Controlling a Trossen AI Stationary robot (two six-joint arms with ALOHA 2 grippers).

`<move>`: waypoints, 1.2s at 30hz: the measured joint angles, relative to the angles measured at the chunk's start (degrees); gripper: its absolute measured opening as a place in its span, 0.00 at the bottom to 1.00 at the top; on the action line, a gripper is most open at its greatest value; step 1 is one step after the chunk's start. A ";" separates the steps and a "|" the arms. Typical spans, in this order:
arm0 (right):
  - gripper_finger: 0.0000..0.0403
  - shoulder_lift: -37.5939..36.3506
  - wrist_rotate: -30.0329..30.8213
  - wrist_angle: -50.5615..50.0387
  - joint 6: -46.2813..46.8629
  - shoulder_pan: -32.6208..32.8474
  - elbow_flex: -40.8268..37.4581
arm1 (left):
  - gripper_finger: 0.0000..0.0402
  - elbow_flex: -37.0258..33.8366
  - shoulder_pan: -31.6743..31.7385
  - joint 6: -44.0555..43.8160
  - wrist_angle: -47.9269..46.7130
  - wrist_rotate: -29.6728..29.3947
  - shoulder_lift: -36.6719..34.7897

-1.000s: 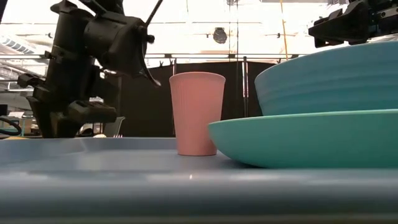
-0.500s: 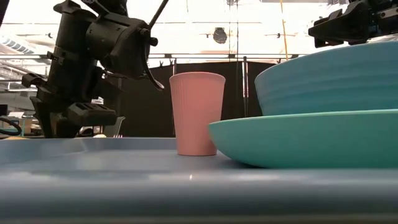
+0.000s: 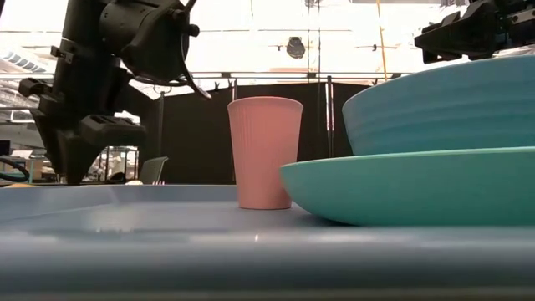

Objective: Set up tray
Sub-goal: Put the yellow napkin on the blue serving tray to the left of the light green plate

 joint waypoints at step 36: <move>0.00 -0.01 -0.11 -0.07 0.69 0.00 0.00 | 0.01 -9.59 0.92 3.36 16.22 1.22 -0.57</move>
